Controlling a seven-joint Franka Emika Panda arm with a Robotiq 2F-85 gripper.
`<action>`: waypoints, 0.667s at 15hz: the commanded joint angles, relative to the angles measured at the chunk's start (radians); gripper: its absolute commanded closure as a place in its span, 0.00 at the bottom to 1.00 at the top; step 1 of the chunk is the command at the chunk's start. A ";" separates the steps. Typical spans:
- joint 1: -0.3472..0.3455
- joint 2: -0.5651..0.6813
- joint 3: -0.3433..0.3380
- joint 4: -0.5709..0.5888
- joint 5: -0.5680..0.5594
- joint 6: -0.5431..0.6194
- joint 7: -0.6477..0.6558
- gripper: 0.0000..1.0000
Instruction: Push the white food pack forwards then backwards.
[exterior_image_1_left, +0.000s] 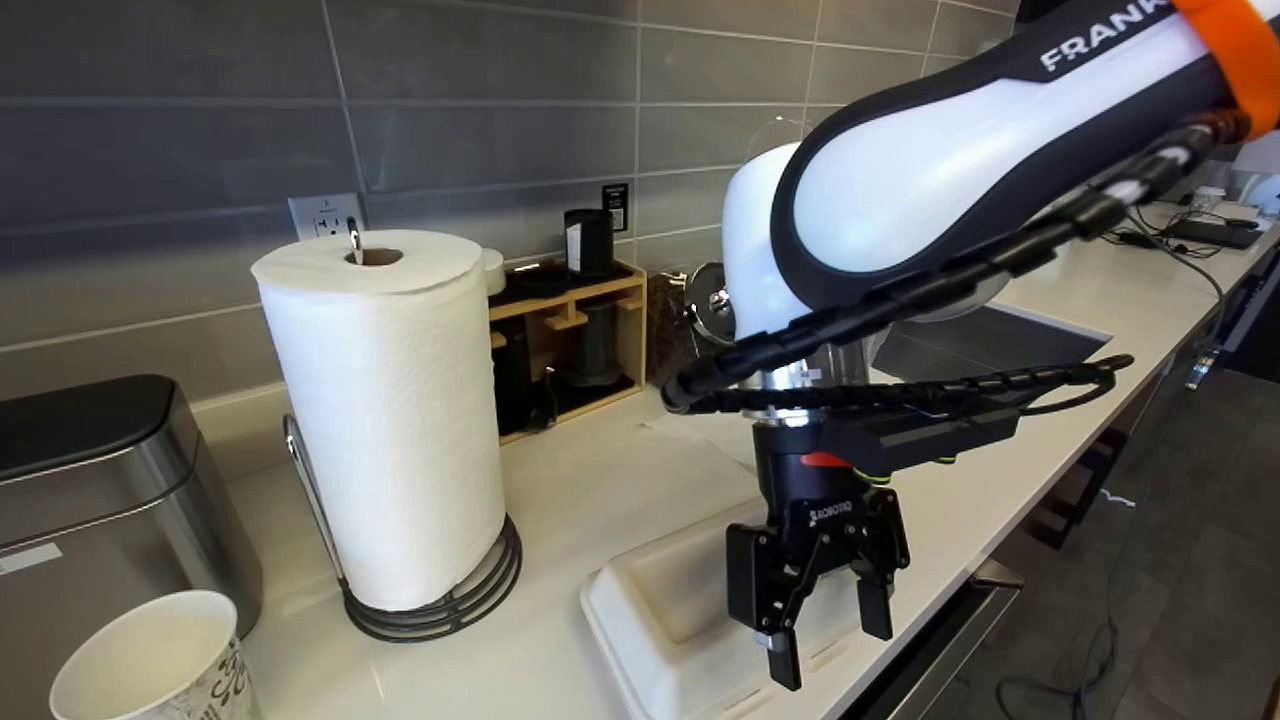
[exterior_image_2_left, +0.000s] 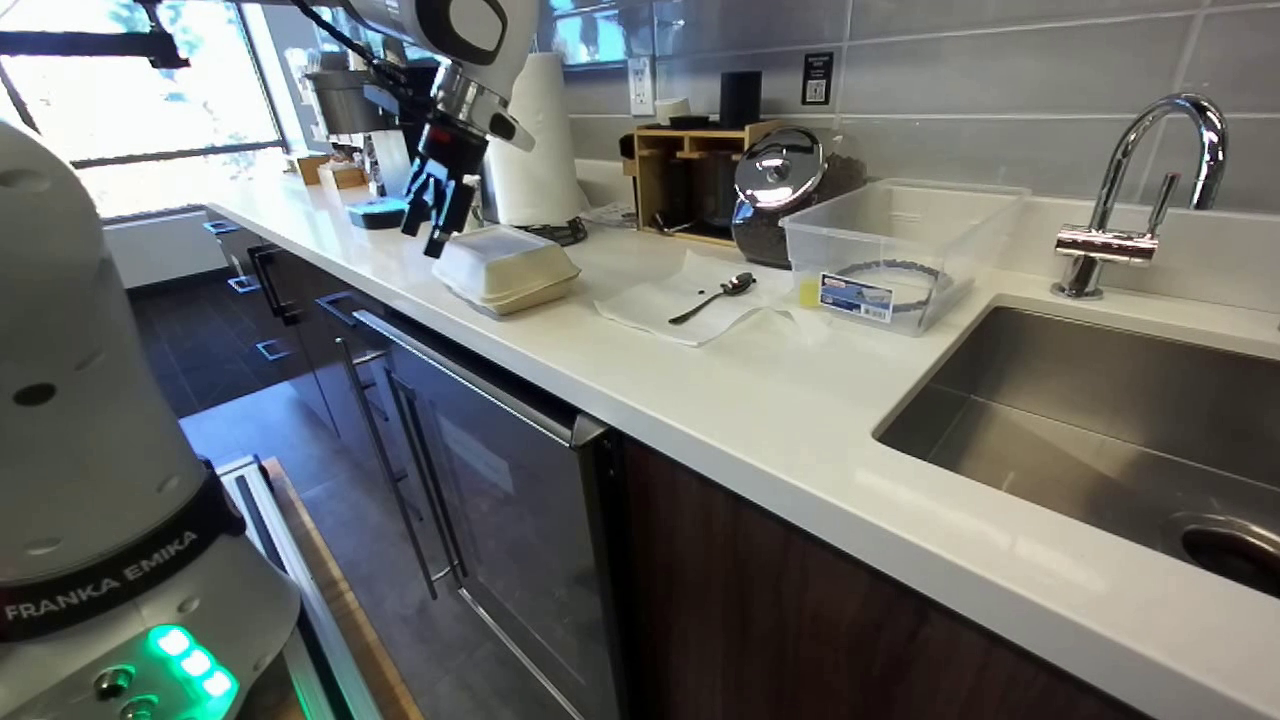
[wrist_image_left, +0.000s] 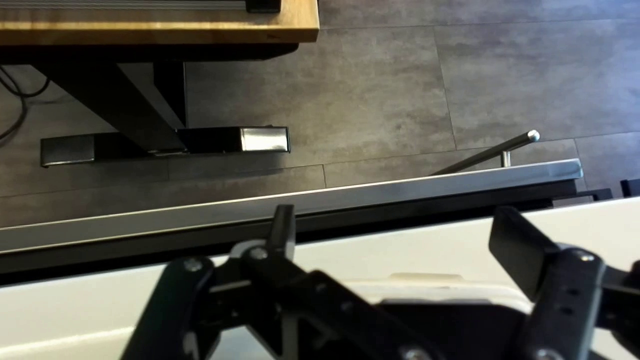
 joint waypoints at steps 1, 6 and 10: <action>0.000 0.038 -0.002 0.015 -0.020 0.064 0.023 0.00; -0.002 0.081 -0.015 0.042 -0.061 0.076 0.035 0.00; 0.000 0.114 -0.021 0.070 -0.075 0.079 0.049 0.00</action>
